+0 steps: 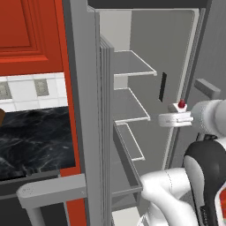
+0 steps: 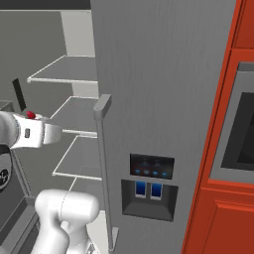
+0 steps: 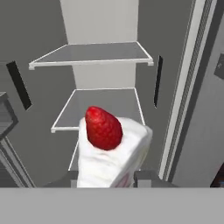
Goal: Take the cupcake and cake from the fridge and place them on the empty tray on the dining counter.
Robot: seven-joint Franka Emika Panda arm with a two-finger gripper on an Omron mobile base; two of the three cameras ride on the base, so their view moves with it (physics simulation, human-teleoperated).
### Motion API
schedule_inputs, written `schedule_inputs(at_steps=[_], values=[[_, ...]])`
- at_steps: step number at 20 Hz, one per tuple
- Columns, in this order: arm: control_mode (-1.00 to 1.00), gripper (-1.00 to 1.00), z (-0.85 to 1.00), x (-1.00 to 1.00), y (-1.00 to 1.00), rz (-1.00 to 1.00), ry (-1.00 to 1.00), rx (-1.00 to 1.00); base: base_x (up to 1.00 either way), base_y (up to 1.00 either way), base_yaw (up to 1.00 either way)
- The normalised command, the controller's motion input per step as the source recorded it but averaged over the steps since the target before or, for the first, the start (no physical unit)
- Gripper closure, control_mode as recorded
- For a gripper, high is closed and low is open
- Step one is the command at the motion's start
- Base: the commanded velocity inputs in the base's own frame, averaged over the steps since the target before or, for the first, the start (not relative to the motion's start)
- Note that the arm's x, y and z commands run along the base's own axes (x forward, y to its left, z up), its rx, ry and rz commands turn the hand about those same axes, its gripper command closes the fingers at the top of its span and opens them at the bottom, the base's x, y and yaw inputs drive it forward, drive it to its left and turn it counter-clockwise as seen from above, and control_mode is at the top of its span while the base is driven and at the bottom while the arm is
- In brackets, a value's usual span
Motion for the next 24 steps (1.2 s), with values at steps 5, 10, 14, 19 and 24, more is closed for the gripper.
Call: schedule_inputs(at_steps=[5,10,14,19,24], values=[[-1.00,1.00,0.47,-0.75,-0.04,0.11,-0.11,0.03,0.00,0.00,0.00],[1.00,1.00,0.07,-0.20,0.00,0.01,0.00,0.00,-0.80,-0.13,0.04],[1.00,1.00,0.00,0.00,0.00,0.00,0.00,0.00,-1.00,-0.36,0.00],[1.00,1.00,0.00,0.00,0.00,0.00,0.00,0.00,-1.00,-0.44,0.00],[1.00,1.00,0.00,0.00,0.00,0.00,0.00,0.00,-1.00,-0.36,0.00]])
